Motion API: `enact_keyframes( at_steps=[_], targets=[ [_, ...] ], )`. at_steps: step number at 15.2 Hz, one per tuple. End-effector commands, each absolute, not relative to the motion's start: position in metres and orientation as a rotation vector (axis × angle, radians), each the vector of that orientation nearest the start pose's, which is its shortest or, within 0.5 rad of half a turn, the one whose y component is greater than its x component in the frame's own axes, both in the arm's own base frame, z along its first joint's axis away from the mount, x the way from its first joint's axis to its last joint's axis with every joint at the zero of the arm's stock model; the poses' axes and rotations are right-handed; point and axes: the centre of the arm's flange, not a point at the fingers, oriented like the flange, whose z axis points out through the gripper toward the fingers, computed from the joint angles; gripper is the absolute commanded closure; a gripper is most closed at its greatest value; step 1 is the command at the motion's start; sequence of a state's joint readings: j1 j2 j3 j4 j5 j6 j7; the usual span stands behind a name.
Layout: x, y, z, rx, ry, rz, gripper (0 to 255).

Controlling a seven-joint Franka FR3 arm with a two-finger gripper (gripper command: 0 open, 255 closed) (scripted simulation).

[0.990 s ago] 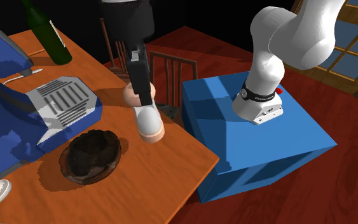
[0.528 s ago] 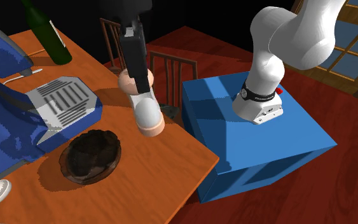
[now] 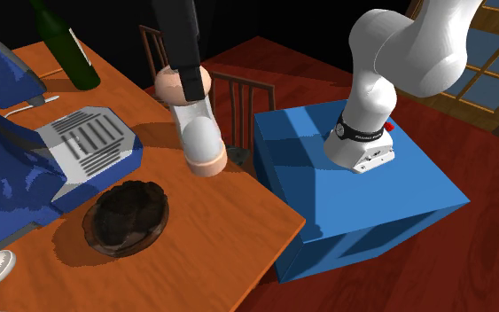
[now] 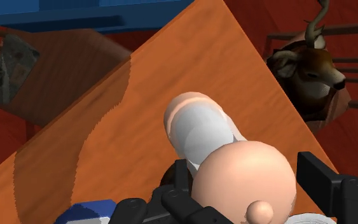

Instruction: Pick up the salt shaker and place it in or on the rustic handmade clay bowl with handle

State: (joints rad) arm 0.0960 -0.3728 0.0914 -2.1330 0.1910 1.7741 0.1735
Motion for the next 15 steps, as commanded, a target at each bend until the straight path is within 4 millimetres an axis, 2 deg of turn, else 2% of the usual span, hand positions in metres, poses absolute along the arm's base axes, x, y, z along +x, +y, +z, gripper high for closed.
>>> enact_keyframes(
  at_steps=[1, 15],
  targets=[
    [0.434, 0.104, 0.568, -2.987, 0.044, 0.022, 255],
    [0.605, 0.123, 0.635, -2.987, 0.044, 0.022, 255]
  ],
)
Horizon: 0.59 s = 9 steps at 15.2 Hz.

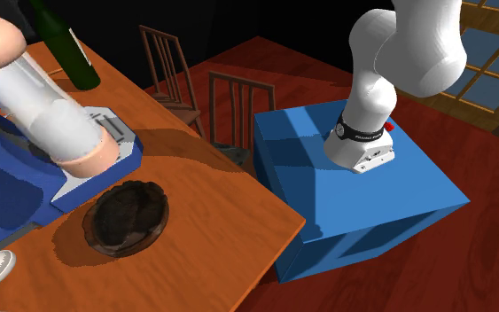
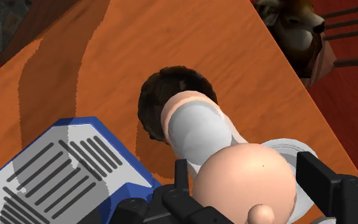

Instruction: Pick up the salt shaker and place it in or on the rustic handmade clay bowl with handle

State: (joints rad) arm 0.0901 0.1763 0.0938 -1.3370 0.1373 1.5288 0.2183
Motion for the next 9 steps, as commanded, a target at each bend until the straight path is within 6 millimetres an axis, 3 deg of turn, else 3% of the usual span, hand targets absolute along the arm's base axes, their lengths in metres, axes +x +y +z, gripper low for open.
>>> enact_keyframes(
  at_steps=[1, 9],
  targets=[
    [0.624, 0.125, 0.642, -2.987, 0.044, 0.022, 255],
    [0.624, 0.125, 0.600, -2.987, 0.044, 0.022, 255]
  ],
)
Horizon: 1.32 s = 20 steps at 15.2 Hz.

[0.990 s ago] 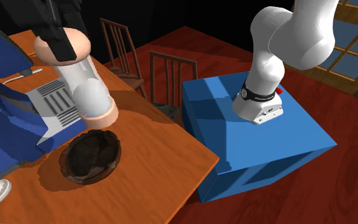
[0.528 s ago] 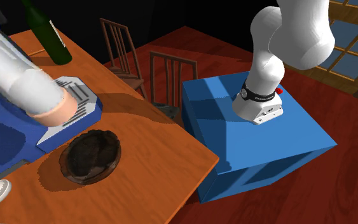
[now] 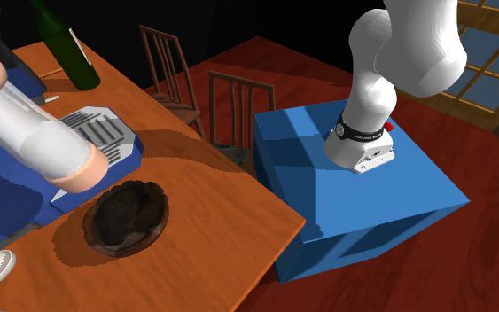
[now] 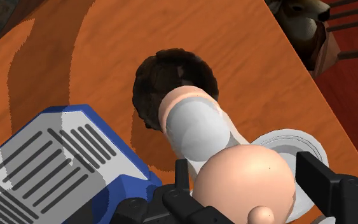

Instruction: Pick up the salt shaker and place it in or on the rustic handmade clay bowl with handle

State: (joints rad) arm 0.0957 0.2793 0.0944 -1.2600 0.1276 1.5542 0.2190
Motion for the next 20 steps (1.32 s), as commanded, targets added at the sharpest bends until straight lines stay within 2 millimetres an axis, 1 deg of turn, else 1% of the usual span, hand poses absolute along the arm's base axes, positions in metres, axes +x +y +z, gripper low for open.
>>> enact_keyframes(
  at_steps=[1, 19, 20],
  targets=[
    [0.624, 0.125, 0.594, -2.987, 0.044, 0.022, 255],
    [0.624, 0.125, 0.499, -2.987, 0.044, 0.022, 255],
    [0.624, 0.125, 0.498, -2.987, 0.044, 0.022, 255]
  ],
)
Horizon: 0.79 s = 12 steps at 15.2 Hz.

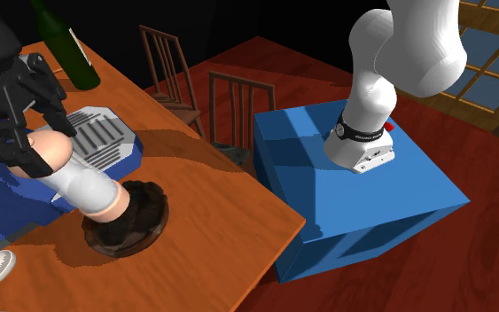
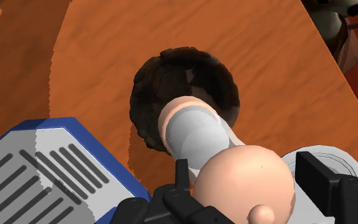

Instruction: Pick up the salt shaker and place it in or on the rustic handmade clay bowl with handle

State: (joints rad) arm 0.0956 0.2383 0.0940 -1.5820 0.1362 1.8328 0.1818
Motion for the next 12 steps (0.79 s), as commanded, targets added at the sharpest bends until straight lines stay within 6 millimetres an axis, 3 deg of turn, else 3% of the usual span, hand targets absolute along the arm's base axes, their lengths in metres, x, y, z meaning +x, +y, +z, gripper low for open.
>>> enact_keyframes(
  at_steps=[1, 7, 8, 12],
  targets=[
    [0.6237, 0.1248, 0.4981, -2.987, 0.044, 0.022, 255],
    [0.6237, 0.1248, 0.4981, -2.987, 0.044, 0.022, 255],
    [0.6237, 0.1248, 0.4981, -2.987, 0.044, 0.022, 0],
    [0.6237, 0.1248, 0.4981, -2.987, 0.044, 0.022, 0]
  ],
)
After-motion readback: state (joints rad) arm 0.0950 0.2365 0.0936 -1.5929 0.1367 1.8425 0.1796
